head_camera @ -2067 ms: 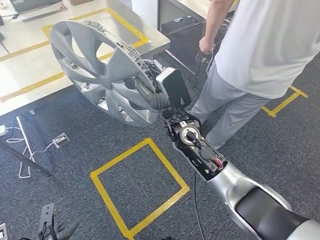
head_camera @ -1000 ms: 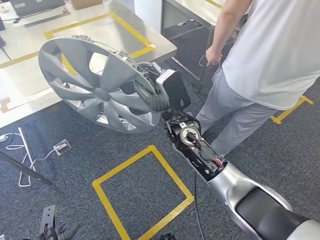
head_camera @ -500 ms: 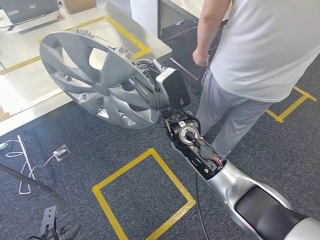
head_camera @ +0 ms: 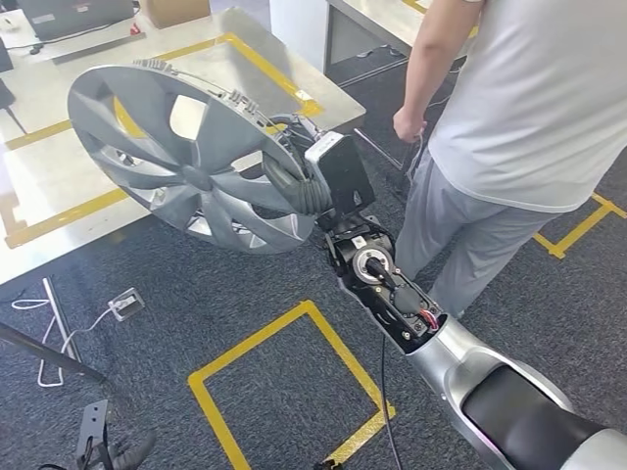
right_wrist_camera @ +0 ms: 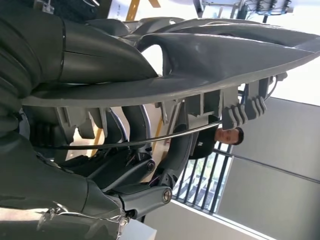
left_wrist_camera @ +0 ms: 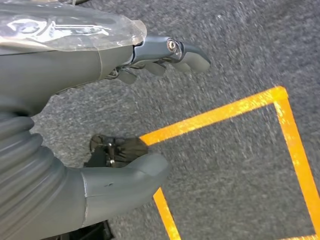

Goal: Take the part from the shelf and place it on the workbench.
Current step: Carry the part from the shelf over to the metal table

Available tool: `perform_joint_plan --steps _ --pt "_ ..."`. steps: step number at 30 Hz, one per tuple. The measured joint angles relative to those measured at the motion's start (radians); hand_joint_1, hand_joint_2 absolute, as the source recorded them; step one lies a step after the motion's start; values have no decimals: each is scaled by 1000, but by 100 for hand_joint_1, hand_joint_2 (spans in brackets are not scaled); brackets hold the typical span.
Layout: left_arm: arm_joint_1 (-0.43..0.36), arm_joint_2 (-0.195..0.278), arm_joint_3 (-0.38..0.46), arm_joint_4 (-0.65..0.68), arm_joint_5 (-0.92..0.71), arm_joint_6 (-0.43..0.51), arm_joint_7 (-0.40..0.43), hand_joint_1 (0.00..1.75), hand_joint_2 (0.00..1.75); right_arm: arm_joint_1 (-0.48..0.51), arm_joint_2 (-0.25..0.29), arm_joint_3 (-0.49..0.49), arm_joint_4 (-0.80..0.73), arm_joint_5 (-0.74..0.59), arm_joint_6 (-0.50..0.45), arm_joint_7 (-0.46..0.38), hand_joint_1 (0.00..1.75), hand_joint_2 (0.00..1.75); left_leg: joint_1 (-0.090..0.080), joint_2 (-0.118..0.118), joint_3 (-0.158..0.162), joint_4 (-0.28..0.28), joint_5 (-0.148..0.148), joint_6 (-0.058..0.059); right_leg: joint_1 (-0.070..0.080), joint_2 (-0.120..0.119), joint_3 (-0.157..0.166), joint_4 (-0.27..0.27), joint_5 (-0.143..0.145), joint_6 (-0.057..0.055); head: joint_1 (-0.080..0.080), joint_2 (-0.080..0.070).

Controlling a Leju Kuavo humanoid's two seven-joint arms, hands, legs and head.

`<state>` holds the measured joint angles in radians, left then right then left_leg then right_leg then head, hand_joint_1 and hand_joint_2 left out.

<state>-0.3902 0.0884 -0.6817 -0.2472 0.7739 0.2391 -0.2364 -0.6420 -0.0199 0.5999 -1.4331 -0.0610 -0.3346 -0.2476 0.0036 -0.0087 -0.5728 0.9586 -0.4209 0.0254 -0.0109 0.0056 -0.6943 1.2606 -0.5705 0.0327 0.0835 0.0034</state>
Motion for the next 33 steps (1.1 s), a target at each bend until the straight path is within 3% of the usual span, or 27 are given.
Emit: perform_joint_plan --steps 1,4,5,6,9,10,12,14,15,16,17,19,21,23,25,26,29,30,31,32,33 --pt "0 0 0 0 0 0 0 0 175 1 -1 0 0 1 0 3 175 175 -3 -2 15 0 -10 1 3 0 -5 -25 23 -6 2 0" --pt "1 -3 0 0 1 0 1 0 175 0 -2 0 0 2 0 4 175 175 -11 -5 58 -2 -43 0 19 1 31 -216 173 -37 3 0" --pt "0 -5 0 0 1 1 2 0 175 -2 -2 0 -1 2 0 3 175 175 -12 -5 64 -2 -52 -4 25 1 44 -262 205 -45 0 0" --pt "0 -6 -1 0 1 1 3 0 175 -2 -2 0 -1 2 -1 2 175 175 -13 -4 67 -2 -57 -8 28 0 52 -289 218 -51 -2 0" --pt "1 -6 -1 0 0 2 4 0 175 -3 -2 0 -2 2 -2 -1 175 175 -13 -2 69 13 -64 -20 24 1 83 -313 208 -59 0 0" --pt "0 -7 -1 0 0 2 4 0 175 -4 -2 1 -2 2 -4 -2 175 175 -12 -1 53 45 -66 -24 21 1 95 -319 206 -63 -1 0" --pt "-1 -7 -1 0 -2 2 4 0 175 -7 -3 1 -2 0 -8 -7 175 175 -6 1 -24 168 -87 -36 16 0 115 -327 195 -66 -5 0" --pt "3 -6 -1 0 -2 2 4 0 175 -6 -3 1 -2 -5 -15 -8 175 175 2 1 -118 282 -129 -49 12 0 132 -327 178 -65 -7 0" --pt "6 -6 -1 0 -2 2 4 0 175 -3 -3 1 -2 -8 -18 -8 175 175 6 1 -147 296 -137 -55 11 1 143 -327 168 -63 -8 0" --pt "8 -5 -1 0 -2 2 4 0 175 0 -4 2 -2 -9 -21 -7 175 175 10 2 -156 272 -123 -59 9 2 156 -327 157 -60 -8 0" --pt "9 -5 -1 0 -2 2 4 0 175 2 -4 2 -2 -11 -23 -6 175 175 13 3 -149 216 -84 -61 7 2 171 -326 146 -56 -8 0" --pt "8 -3 -1 0 -2 2 4 0 175 2 -4 2 -2 -13 -26 -6 175 175 15 9 -112 66 31 -61 5 3 195 -324 122 -46 -10 0" --pt "8 -2 -1 0 -2 2 4 0 175 -1 -4 2 -2 -15 -28 -7 175 175 11 14 -91 -14 87 -48 6 5 206 -324 105 -32 -12 0" --pt "6 -2 -1 0 -2 2 4 0 175 -3 -4 3 -3 -16 -29 -6 175 175 8 13 -83 -20 80 -29 7 6 216 -323 96 -20 -11 0" --pt "5 -2 -1 0 -2 2 4 0 175 -4 -4 3 -3 -16 -30 -5 175 175 9 10 -65 -23 71 -15 4 3 207 -288 81 -11 -7 0" --pt "4 -2 -1 0 -2 2 3 0 175 -5 -5 3 -3 -16 -31 -5 175 175 10 8 -55 -23 66 -9 3 2 185 -242 65 -8 -5 0" --pt "4 -2 -1 0 -2 3 3 0 175 -4 -7 3 -3 -17 -34 -7 175 175 8 5 -26 -24 42 -2 1 1 64 -39 -10 -1 1 0" --pt "5 -2 -1 0 -2 3 3 0 175 -1 -8 4 -3 -17 -34 -6 175 175 8 4 -15 -24 33 -2 1 1 35 -9 -24 0 3 0" --pt "6 -2 -1 0 -2 3 4 0 175 1 -10 4 -3 -17 -34 -6 175 175 7 2 -1 -24 23 -3 1 1 22 -16 -20 -1 5 0" --pt "7 -3 -1 0 -2 3 4 0 175 3 -10 4 -2 -17 -35 -5 175 175 7 1 13 -24 12 -5 1 0 26 -61 10 -2 7 0" --pt "7 -3 -1 0 -2 3 4 0 175 3 -11 4 -2 -17 -35 -5 175 175 7 0 28 -24 2 -7 1 0 41 -132 66 -4 10 0"
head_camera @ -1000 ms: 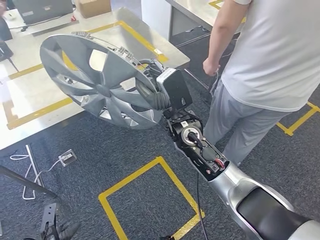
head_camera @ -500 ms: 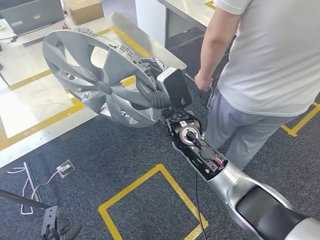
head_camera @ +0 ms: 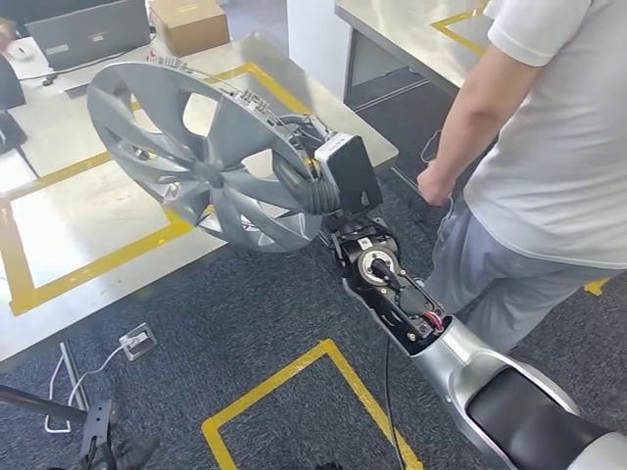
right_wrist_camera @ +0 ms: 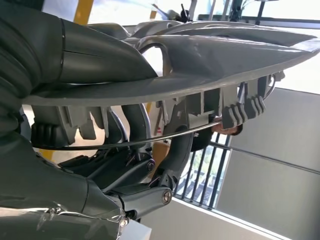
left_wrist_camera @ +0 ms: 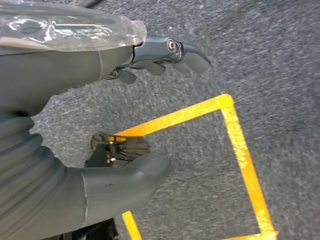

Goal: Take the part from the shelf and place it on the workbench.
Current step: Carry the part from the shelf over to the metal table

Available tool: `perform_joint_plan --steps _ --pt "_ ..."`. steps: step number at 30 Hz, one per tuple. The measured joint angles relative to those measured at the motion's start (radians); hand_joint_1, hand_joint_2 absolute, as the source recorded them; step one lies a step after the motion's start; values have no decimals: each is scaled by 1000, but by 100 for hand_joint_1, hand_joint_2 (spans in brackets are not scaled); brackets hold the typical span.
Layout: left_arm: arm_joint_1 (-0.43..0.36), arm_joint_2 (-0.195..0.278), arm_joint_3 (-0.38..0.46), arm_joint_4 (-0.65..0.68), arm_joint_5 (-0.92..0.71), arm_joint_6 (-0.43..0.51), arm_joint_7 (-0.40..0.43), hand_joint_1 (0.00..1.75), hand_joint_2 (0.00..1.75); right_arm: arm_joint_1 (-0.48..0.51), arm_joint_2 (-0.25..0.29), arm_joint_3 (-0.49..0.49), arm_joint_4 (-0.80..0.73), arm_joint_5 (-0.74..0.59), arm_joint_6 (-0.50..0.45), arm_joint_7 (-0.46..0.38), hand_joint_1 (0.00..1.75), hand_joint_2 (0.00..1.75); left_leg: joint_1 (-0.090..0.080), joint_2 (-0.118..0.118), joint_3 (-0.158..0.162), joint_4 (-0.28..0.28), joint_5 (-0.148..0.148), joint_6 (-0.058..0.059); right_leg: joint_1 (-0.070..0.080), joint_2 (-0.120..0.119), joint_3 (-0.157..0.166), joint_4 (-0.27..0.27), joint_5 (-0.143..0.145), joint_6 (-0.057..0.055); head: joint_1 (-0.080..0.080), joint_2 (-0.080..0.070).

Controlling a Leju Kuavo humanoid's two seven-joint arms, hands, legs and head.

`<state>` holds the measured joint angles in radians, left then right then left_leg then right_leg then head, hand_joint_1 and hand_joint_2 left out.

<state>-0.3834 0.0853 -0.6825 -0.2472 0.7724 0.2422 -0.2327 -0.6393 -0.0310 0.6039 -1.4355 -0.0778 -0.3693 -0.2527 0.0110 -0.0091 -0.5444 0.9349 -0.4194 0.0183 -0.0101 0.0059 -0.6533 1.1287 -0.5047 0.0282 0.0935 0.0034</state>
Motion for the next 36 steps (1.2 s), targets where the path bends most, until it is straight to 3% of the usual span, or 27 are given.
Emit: perform_joint_plan --steps 2,3,4,7,9,11,13,14,15,17,19,22,24,27,28,29,30,31,33,34,36 --pt "0 -1 0 0 0 0 0 0 175 -1 -1 0 0 0 0 0 175 175 -1 -1 22 0 -17 -6 0 -1 28 -129 112 -5 4 0" --pt "-1 -1 0 0 0 0 0 0 175 -2 -2 0 1 0 0 0 175 175 -2 -1 27 0 -21 -7 1 -1 34 -162 145 -6 5 0" --pt "-1 -1 0 0 0 0 0 0 175 -2 -2 0 1 0 0 0 175 175 -2 -1 29 0 -22 -8 1 -1 34 -171 154 -7 5 0" --pt "-2 -1 0 0 0 0 0 0 175 -3 -2 0 0 -1 -1 -1 175 175 -4 -3 31 1 -28 -14 4 -1 40 -181 138 -13 2 0" --pt "-7 -2 0 0 0 0 0 0 175 -7 -4 2 -2 -2 -2 -1 175 175 -2 -1 10 57 -55 -31 7 2 67 -191 116 -37 -5 0" --pt "-9 -3 0 0 0 1 0 0 175 -10 -4 4 -3 -3 -4 -2 175 175 1 2 -68 200 -104 -48 8 5 90 -192 103 -57 -10 0" --pt "-5 -3 0 0 2 2 0 0 175 -8 -5 5 -3 -3 -7 -2 175 175 0 2 -155 309 -133 -48 11 6 102 -192 89 -61 -11 0" --pt "-3 -3 0 0 2 2 0 0 175 -6 -5 6 -3 -3 -9 -2 175 175 -1 2 -175 310 -122 -44 13 7 111 -192 82 -61 -12 0" --pt "-2 -3 0 0 2 3 0 0 175 -6 -5 6 -3 -3 -12 -2 175 175 -4 2 -175 271 -89 -37 16 7 121 -192 74 -62 -12 0" --pt "-2 -1 0 0 3 3 0 0 175 -7 -5 7 -3 -1 -18 -3 175 175 -15 3 -135 121 13 -15 20 8 142 -193 57 -61 -13 0" --pt "-4 1 0 0 3 3 0 0 175 -9 -5 8 -3 0 -23 -4 175 175 -27 6 -99 14 64 2 21 10 153 -197 43 -55 -12 0" --pt "-5 4 0 0 5 3 1 0 175 -10 -6 9 -2 5 -29 -3 175 175 -28 5 -72 -18 61 13 20 8 162 -189 37 -38 -12 0" --pt "-7 4 0 0 6 3 0 0 175 -13 -6 9 -2 16 -39 -2 175 175 -20 4 -48 -27 54 18 19 6 146 -140 19 -25 -10 0" --pt "-6 2 0 0 7 4 0 0 175 -19 -6 9 -1 38 -56 1 175 175 -15 3 -24 -29 35 19 9 5 38 49 -48 -8 -4 0" --pt "-3 2 0 0 8 5 0 0 175 -19 -6 10 1 43 -58 4 175 175 -13 3 -14 -29 26 16 5 4 2 95 -66 -4 -4 0" --pt "-1 1 0 0 9 6 0 0 175 -18 -7 11 5 48 -60 7 175 175 -10 2 -2 -29 16 13 0 3 -20 107 -70 1 -3 0" --pt "2 1 0 0 10 6 0 0 175 -17 -7 13 8 52 -60 9 175 175 -6 1 11 -28 6 8 -5 2 -25 81 -54 7 -2 0" --pt "3 0 0 0 11 7 0 0 175 -17 -7 15 10 55 -60 11 175 175 -2 1 26 -26 -6 3 -10 1 -15 24 -15 15 -1 0" --pt "3 0 0 0 12 8 0 0 175 -18 -8 16 14 58 -61 11 175 175 2 0 49 -21 -28 -8 -20 -2 14 -109 89 28 1 0" --pt "3 1 0 0 13 8 0 0 175 -19 -9 17 16 59 -61 10 175 175 3 0 56 -16 -38 -14 -23 -3 22 -153 118 28 1 0" --pt "1 2 0 1 14 9 0 0 175 -21 -10 19 20 60 -62 10 175 175 2 -1 59 -8 -51 -26 -19 -1 31 -180 132 12 -2 0"
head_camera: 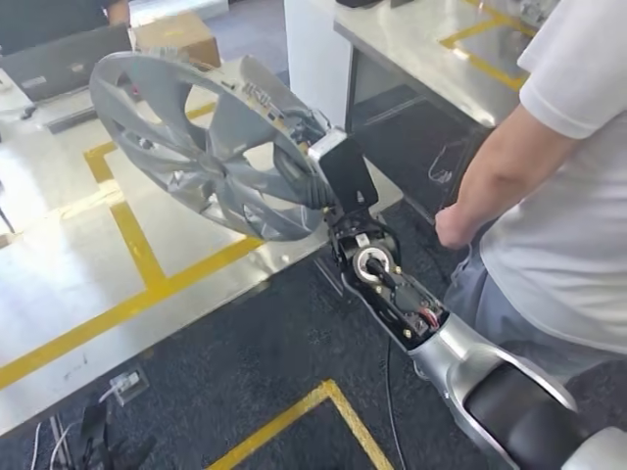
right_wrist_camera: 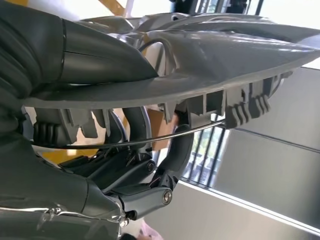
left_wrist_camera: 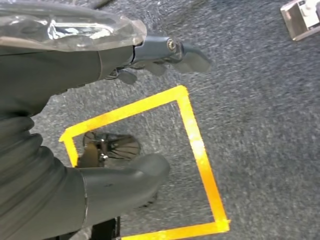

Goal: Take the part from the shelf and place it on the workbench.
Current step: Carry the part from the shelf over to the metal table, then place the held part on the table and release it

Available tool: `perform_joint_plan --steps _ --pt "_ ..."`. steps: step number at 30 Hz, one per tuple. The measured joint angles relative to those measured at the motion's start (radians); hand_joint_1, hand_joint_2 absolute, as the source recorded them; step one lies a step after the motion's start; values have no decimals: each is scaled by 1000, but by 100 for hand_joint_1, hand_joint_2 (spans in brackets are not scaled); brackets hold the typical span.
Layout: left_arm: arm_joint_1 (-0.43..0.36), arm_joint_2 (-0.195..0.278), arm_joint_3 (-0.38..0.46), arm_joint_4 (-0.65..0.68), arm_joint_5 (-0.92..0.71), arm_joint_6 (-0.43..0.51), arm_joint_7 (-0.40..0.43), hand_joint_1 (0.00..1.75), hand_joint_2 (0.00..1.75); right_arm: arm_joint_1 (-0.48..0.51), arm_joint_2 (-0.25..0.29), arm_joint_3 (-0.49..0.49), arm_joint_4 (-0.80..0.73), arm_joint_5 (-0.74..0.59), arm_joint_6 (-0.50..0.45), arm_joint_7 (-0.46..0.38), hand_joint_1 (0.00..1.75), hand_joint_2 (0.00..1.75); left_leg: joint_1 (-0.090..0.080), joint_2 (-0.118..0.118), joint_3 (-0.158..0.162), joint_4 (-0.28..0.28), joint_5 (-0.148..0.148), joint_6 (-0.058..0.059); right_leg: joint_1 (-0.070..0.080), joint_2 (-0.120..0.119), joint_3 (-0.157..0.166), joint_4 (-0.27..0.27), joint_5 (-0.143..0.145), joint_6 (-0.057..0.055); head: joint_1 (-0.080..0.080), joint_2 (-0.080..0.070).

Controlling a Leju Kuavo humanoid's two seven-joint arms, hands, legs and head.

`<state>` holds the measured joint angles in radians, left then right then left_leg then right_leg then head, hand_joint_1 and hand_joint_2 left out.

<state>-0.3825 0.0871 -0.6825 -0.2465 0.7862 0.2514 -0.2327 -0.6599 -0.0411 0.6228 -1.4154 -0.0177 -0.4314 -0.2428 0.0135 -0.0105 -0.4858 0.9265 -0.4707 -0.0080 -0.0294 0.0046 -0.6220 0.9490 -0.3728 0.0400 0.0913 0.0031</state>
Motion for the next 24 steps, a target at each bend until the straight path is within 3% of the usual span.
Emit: perform_joint_plan --steps 2,4,6,8,9,10,11,13,14,15,18,20,22,23,24 --pt "-2 0 0 0 1 0 0 0 175 -2 0 2 2 2 -1 1 175 175 2 0 -1 7 -7 -12 5 4 14 5 -8 -22 -3 0" --pt "-5 -2 0 0 1 0 0 0 175 -6 0 3 3 4 -1 0 175 175 5 2 -31 65 -3 -20 4 4 29 1 -14 -35 -5 0" --pt "-7 -3 0 0 1 0 0 0 175 -11 0 4 5 5 -2 -1 175 175 6 5 -120 197 -18 -25 5 4 47 -3 -27 -45 -11 0" --pt "-4 -2 0 0 1 0 0 0 175 -14 0 5 9 5 -3 -2 175 175 5 5 -220 311 -63 -28 8 5 65 -4 -45 -50 -13 0" --pt "-2 -2 0 0 1 0 0 0 175 -14 0 6 11 5 -4 -2 175 175 4 5 -252 327 -79 -27 10 7 76 -4 -54 -52 -14 0" --pt "0 -2 0 0 1 0 0 0 175 -14 0 7 14 5 -5 -1 175 175 4 5 -264 307 -75 -23 12 8 88 -4 -65 -52 -14 0" --pt "1 -1 0 0 1 0 1 0 175 -14 0 9 16 6 -6 -1 175 175 1 5 -261 255 -43 -17 13 9 102 -4 -75 -51 -15 0" --pt "3 0 0 1 -1 1 7 0 175 -15 0 11 18 12 -9 -1 175 175 -8 4 -233 104 81 -1 15 11 123 -2 -95 -46 -18 0" --pt "4 1 0 2 -3 1 11 0 175 -15 0 12 20 18 -11 0 175 175 -12 3 -221 50 132 5 17 14 129 -1 -104 -41 -19 0" --pt "4 2 0 2 -5 3 15 0 175 -16 0 13 23 26 -13 1 175 175 -16 2 -216 20 164 9 19 16 132 0 -114 -37 -20 0" --pt "1 3 0 3 -11 5 20 0 175 -21 0 18 29 56 -18 5 175 175 -14 0 -208 16 164 16 21 17 140 -1 -140 -22 -23 0" --pt "-5 1 0 3 -15 6 21 0 175 -28 0 22 32 83 -21 7 175 175 -9 0 -196 12 155 27 21 11 116 56 -178 -13 -22 0" --pt "-7 0 -2 3 -19 6 21 0 175 -36 0 27 38 110 -22 8 175 175 -9 0 -186 11 145 35 20 5 42 199 -236 -7 -20 0" --pt "-7 0 -4 3 -20 6 21 0 175 -38 0 29 43 120 -22 10 175 175 -9 0 -181 12 140 37 20 5 -1 269 -255 -5 -20 0" --pt "-7 -1 -8 3 -21 6 21 0 175 -39 0 31 48 128 -23 12 175 175 -9 -1 -176 12 134 37 20 5 -33 310 -254 -3 -19 0"
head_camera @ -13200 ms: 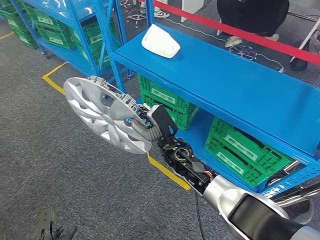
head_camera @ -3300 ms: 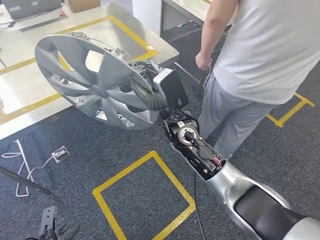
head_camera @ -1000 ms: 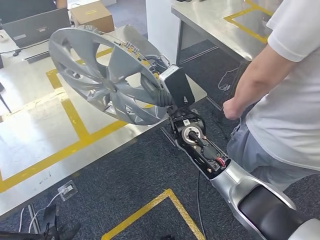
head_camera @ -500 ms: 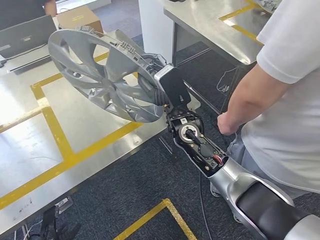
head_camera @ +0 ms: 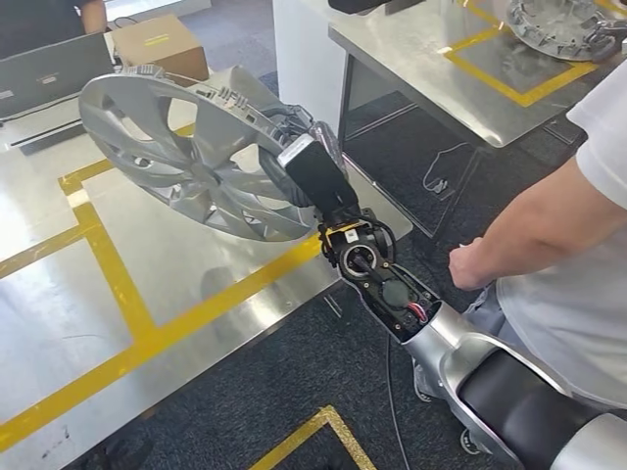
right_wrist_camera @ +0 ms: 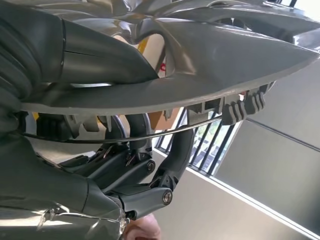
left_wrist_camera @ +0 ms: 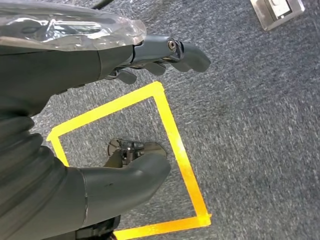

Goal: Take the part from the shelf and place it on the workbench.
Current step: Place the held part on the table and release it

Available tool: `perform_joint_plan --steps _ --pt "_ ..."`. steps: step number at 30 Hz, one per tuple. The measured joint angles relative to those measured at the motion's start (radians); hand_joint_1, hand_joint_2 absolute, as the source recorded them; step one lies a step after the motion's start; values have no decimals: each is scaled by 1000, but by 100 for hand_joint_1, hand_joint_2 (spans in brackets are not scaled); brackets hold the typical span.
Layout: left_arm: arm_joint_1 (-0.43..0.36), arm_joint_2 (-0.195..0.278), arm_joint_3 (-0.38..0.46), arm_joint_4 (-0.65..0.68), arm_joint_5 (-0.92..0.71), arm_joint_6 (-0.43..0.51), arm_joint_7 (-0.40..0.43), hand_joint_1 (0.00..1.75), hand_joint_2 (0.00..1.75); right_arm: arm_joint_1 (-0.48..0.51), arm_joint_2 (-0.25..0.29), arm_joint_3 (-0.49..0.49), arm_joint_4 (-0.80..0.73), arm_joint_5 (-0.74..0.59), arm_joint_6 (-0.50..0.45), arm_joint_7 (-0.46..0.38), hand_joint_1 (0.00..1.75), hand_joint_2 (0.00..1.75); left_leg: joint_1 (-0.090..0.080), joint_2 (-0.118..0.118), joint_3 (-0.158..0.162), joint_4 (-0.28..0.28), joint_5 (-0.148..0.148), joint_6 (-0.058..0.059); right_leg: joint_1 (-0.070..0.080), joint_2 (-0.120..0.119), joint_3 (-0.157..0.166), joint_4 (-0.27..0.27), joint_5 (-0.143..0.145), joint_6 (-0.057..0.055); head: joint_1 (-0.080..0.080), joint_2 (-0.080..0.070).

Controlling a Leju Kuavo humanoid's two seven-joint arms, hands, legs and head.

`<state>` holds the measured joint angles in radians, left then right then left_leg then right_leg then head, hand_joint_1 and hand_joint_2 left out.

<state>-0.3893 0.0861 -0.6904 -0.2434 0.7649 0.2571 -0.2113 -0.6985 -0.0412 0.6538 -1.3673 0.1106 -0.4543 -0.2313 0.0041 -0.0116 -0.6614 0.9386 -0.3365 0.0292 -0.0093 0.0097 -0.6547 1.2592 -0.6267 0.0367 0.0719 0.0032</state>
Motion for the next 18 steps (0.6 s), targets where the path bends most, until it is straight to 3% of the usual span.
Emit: perform_joint_plan --steps 1,2,4,6,9,18 --pt "0 -1 -4 0 -1 0 0 0 175 0 0 3 5 6 0 2 175 175 0 -2 6 1 -6 0 0 0 -13 0 23 0 0 0" --pt "1 -1 -6 0 -1 0 0 0 175 0 0 6 10 9 0 4 175 175 -1 -4 14 3 -11 -1 0 0 -5 -45 66 -2 1 0" --pt "0 -3 -9 0 -2 0 0 0 175 -5 0 12 17 12 -1 6 175 175 -3 -8 28 6 -23 -6 3 -1 46 -194 162 -11 2 0" --pt "-2 -4 -12 0 -2 0 1 0 175 -15 1 17 20 12 -2 5 175 175 -8 -10 32 11 -31 -10 6 -1 87 -291 201 -19 1 0" --pt "-1 -4 -16 0 -2 0 3 0 175 -21 4 23 27 13 -3 6 175 175 -11 -10 27 15 -34 -8 7 0 98 -311 195 -20 1 0" --pt "-2 -4 -38 1 -5 0 5 0 175 -30 5 40 45 43 -7 10 175 175 -7 -10 33 5 -34 -20 11 1 99 -311 191 -28 1 0"
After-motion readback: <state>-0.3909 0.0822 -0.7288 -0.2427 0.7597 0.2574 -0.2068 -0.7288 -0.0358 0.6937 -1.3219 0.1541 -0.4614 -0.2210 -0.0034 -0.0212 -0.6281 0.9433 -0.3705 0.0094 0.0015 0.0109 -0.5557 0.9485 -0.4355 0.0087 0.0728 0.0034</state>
